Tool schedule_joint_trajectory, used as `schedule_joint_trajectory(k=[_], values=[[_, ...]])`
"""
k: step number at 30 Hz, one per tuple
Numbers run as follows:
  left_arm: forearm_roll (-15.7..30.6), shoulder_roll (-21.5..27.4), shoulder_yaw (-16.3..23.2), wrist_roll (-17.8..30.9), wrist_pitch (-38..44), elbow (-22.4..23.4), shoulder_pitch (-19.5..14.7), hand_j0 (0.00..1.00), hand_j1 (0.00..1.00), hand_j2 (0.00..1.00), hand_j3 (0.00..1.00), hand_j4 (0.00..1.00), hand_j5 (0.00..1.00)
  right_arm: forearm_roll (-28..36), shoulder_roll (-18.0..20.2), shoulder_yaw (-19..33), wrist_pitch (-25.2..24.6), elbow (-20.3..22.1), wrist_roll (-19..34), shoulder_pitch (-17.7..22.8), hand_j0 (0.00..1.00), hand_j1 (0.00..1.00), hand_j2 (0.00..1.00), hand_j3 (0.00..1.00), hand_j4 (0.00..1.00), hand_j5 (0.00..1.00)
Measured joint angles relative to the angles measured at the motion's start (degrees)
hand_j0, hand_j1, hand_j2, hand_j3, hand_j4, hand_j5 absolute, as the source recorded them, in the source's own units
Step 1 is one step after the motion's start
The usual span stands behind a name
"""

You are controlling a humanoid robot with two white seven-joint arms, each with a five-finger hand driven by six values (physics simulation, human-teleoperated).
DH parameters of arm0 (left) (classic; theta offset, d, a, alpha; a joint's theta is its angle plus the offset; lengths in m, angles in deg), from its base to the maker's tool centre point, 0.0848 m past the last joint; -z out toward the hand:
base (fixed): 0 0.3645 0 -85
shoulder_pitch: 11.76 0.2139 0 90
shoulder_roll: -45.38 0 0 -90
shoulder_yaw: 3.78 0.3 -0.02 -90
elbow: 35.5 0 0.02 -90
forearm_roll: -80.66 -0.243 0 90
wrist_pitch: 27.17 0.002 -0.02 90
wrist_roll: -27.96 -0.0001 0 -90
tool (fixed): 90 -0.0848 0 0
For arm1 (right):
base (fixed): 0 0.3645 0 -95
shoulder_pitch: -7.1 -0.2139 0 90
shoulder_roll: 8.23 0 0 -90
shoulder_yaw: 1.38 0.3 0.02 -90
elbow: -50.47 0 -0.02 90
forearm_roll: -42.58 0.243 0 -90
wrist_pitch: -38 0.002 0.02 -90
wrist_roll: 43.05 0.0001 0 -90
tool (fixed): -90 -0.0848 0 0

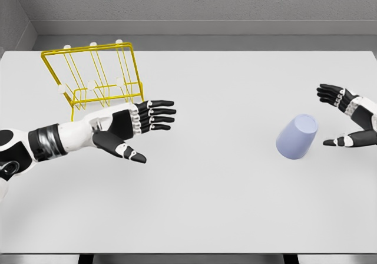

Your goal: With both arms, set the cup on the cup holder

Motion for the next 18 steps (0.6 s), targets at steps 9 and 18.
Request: schedule_joint_trajectory(k=[9, 18], values=[[-0.14, -0.37, -0.15, 0.0, 0.02, 0.4, -0.18, 1.0, 1.0, 1.0, 1.0, 1.0, 1.0, 0.06, -2.26, -0.12, 0.31, -0.17, 0.0, 0.88, 1.0, 1.0, 1.0, 1.0, 1.0, 1.0], [-0.32, -0.66, -0.12, 0.0, 0.05, 0.5, -0.18, 1.0, 1.0, 1.0, 1.0, 1.0, 1.0, -0.05, -4.4, -0.97, 0.58, -0.6, 0.0, 2.81, 1.0, 1.0, 1.0, 1.0, 1.0, 1.0]])
